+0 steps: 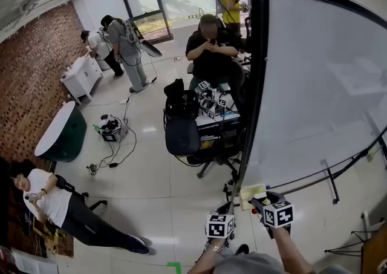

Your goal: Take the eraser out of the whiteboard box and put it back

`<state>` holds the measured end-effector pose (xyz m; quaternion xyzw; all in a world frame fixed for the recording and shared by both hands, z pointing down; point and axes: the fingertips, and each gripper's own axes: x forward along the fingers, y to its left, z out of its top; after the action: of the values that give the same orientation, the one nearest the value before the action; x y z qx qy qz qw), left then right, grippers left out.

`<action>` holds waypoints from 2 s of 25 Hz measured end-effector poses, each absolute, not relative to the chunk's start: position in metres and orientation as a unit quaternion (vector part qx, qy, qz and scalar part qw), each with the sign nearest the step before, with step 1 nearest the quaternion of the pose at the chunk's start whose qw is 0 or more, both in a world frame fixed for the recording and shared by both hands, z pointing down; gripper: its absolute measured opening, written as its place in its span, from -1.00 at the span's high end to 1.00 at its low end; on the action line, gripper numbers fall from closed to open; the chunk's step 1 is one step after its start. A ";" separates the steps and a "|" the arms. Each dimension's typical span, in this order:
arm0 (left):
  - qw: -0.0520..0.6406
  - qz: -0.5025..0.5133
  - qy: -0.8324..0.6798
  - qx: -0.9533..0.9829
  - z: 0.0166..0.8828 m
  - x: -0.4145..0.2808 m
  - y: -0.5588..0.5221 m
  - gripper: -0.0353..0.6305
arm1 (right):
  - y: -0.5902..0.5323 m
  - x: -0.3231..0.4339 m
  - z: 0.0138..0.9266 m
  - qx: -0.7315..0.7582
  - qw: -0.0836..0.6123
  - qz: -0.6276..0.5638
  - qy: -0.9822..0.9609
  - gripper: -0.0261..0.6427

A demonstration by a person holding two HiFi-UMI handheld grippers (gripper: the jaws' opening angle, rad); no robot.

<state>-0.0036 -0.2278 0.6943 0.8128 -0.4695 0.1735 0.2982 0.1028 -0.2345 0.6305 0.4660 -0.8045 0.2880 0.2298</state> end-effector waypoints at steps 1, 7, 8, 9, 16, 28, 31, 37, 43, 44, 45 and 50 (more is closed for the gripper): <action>0.298 0.174 -0.468 0.813 0.695 -0.002 -0.225 0.88 | -0.233 0.102 0.628 0.461 0.232 0.287 -0.807 0.18; 0.300 0.178 -0.475 0.808 0.697 -0.007 -0.217 0.88 | -0.228 0.105 0.683 0.456 0.283 0.299 -0.789 0.18; 0.299 0.178 -0.476 0.808 0.696 -0.006 -0.217 0.88 | -0.230 0.107 0.697 0.458 0.294 0.300 -0.784 0.18; 0.299 0.178 -0.477 0.808 0.696 -0.006 -0.216 0.88 | -0.231 0.108 0.710 0.460 0.304 0.300 -0.779 0.18; 0.300 0.182 -0.482 0.803 0.695 -0.003 -0.206 0.88 | -0.230 0.107 0.715 0.467 0.297 0.296 -0.778 0.04; 0.315 0.225 -0.471 0.792 0.730 0.026 -0.093 0.88 | -0.136 0.083 0.691 0.460 0.232 0.230 -0.826 0.91; 0.311 0.221 -0.465 0.799 0.726 0.022 -0.068 0.88 | -0.092 0.065 0.697 0.445 0.228 0.250 -0.829 0.91; 0.305 0.192 -0.451 0.817 0.712 0.016 -0.015 0.89 | -0.015 0.031 0.699 0.427 0.237 0.260 -0.833 0.91; 0.328 0.210 -0.432 0.814 0.737 -0.001 0.062 0.88 | 0.069 0.013 0.715 0.423 0.253 0.295 -0.818 0.91; 0.330 0.210 -0.429 0.814 0.738 -0.001 0.068 0.88 | 0.079 0.012 0.715 0.420 0.254 0.299 -0.818 0.91; 0.327 0.206 -0.427 0.817 0.737 0.000 0.071 0.88 | 0.086 0.013 0.715 0.420 0.255 0.302 -0.817 0.91; 0.314 0.195 -0.424 0.827 0.721 0.018 0.068 0.88 | 0.086 0.031 0.701 0.427 0.243 0.305 -0.816 0.91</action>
<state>0.0182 0.0675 0.7211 0.8270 -0.4238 0.1951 0.3138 0.0306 0.0861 0.7010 0.4271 -0.8157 0.3053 0.2430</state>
